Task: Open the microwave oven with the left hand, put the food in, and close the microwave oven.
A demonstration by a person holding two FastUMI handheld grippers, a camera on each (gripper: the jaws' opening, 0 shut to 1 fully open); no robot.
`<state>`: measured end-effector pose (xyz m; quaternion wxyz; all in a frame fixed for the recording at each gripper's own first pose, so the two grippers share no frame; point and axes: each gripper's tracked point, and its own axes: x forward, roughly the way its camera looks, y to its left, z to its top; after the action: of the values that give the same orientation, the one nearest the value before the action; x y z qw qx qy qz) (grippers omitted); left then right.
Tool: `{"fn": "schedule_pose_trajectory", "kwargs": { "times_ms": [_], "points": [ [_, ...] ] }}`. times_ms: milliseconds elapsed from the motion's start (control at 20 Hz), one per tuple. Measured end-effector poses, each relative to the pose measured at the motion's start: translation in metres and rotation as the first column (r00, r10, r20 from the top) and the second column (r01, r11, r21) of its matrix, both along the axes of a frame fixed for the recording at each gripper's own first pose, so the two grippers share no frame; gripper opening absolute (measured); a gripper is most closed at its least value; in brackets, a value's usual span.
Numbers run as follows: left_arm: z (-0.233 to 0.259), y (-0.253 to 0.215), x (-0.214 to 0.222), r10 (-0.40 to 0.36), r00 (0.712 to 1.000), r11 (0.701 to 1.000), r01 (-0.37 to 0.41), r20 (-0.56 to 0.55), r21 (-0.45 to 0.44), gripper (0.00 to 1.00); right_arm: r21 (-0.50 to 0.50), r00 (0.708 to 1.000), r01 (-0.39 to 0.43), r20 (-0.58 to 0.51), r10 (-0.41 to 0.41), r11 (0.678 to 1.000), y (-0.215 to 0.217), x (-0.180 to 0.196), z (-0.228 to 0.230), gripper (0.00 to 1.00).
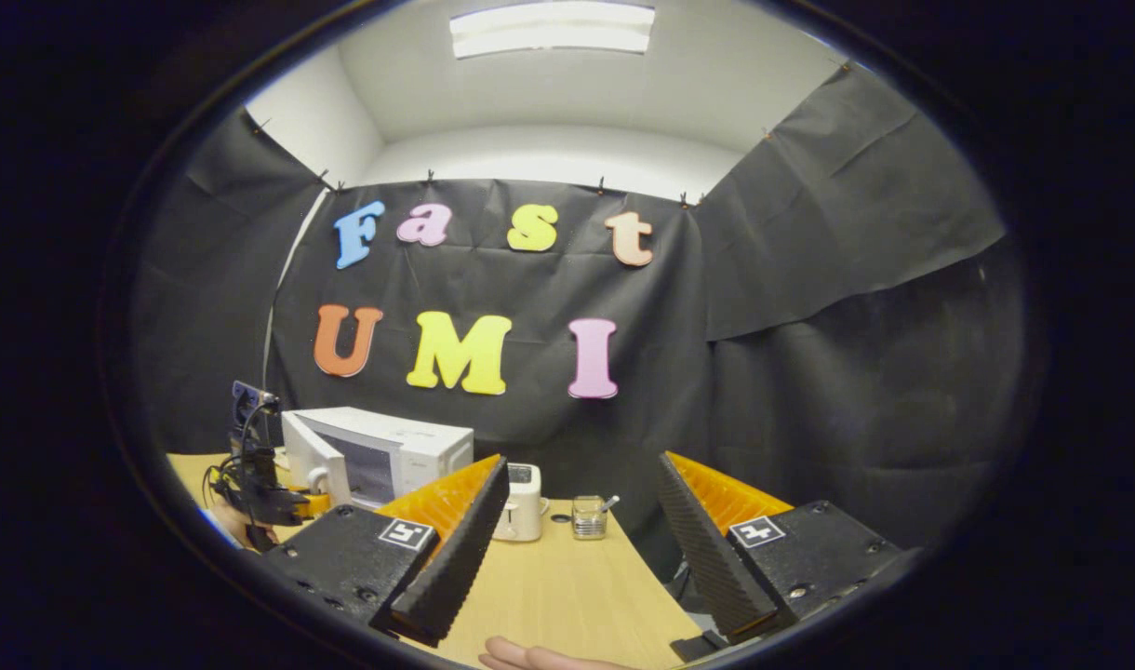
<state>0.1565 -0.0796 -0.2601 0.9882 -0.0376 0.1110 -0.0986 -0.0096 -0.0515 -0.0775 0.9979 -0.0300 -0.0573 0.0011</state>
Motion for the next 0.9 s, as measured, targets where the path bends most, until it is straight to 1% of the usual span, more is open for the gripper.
{"fn": "schedule_pose_trajectory", "kwargs": {
  "times_ms": [150, 200, 250, 300, 350, 450, 500, 550, 600, 650, 700, 750, 800, 850, 900],
  "points": [
    [-0.002, 0.029, -0.026, 0.015, 1.000, 1.000, -0.015, -0.003, -0.002, 0.08, -0.007, 1.000, -0.020, 0.009, 0.020, 1.000, 0.017, -0.005, 0.003, 1.00],
    [0.000, 0.041, -0.034, 0.023, 1.000, 1.000, -0.023, 0.001, 0.003, 0.12, -0.012, 1.000, -0.028, 0.011, 0.028, 1.000, 0.024, -0.006, 0.004, 1.00],
    [-0.001, 0.052, -0.041, 0.026, 1.000, 1.000, -0.026, 0.000, 0.000, 0.12, -0.016, 0.999, -0.036, 0.014, 0.036, 0.999, 0.031, -0.007, 0.004, 1.00],
    [-0.002, 0.061, -0.048, 0.030, 1.000, 1.000, -0.030, -0.007, -0.002, 0.18, -0.020, 0.999, -0.044, 0.014, 0.044, 0.999, 0.037, -0.009, 0.005, 1.00],
    [-0.002, 0.072, -0.055, 0.033, 0.999, 0.999, -0.033, -0.010, 0.002, 0.18, -0.024, 0.998, -0.054, 0.014, 0.054, 0.998, 0.045, -0.009, 0.004, 1.00],
    [-0.006, 0.097, -0.068, 0.048, 0.999, 0.999, -0.047, -0.023, 0.020, 0.24, -0.036, 0.997, -0.075, 0.006, 0.076, 0.997, 0.059, -0.011, 0.000, 1.00],
    [-0.007, 0.109, -0.075, 0.054, 0.998, 0.998, -0.054, -0.024, 0.029, 0.35, -0.038, 0.996, -0.088, 0.005, 0.088, 0.995, 0.067, -0.011, -0.001, 1.00],
    [-0.009, 0.124, -0.082, 0.070, 0.997, 0.997, -0.069, -0.029, 0.043, 0.27, -0.039, 0.995, -0.101, 0.003, 0.101, 0.994, 0.073, -0.012, -0.002, 1.00],
    [-0.011, 0.137, -0.089, 0.083, 0.996, 0.995, -0.081, -0.035, 0.053, 0.38, -0.040, 0.994, -0.113, 0.002, 0.113, 0.993, 0.079, -0.013, -0.003, 1.00],
    [-0.009, 0.150, -0.097, 0.105, 0.994, 0.993, -0.103, -0.030, 0.063, 0.45, -0.041, 0.993, -0.121, -0.004, 0.121, 0.992, 0.084, -0.013, -0.007, 1.00],
    [-0.007, 0.164, -0.102, 0.125, 0.992, 0.990, -0.123, -0.023, 0.072, 0.70, -0.042, 0.992, -0.125, -0.010, 0.124, 0.991, 0.088, -0.014, -0.009, 0.90],
    [-0.002, 0.178, -0.109, 0.147, 0.989, 0.987, -0.145, -0.013, 0.070, 0.67, -0.045, 0.992, -0.128, -0.018, 0.127, 0.991, 0.090, -0.012, -0.011, 0.90],
    [0.001, 0.193, -0.114, 0.180, 0.984, 0.982, -0.179, -0.010, 0.061, 0.93, -0.045, 0.991, -0.132, -0.025, 0.131, 0.990, 0.093, -0.011, -0.013, 0.90],
    [0.007, 0.204, -0.120, 0.202, 0.979, 0.979, -0.201, -0.010, 0.040, 0.96, -0.046, 0.990, -0.136, -0.033, 0.134, 0.990, 0.097, -0.011, -0.015, 0.90],
    [0.013, 0.212, -0.126, 0.216, 0.976, 0.976, -0.216, -0.005, 0.015, 0.94, -0.048, 0.990, -0.138, -0.041, 0.137, 0.989, 0.100, -0.010, -0.017, 1.00]
  ]
}}
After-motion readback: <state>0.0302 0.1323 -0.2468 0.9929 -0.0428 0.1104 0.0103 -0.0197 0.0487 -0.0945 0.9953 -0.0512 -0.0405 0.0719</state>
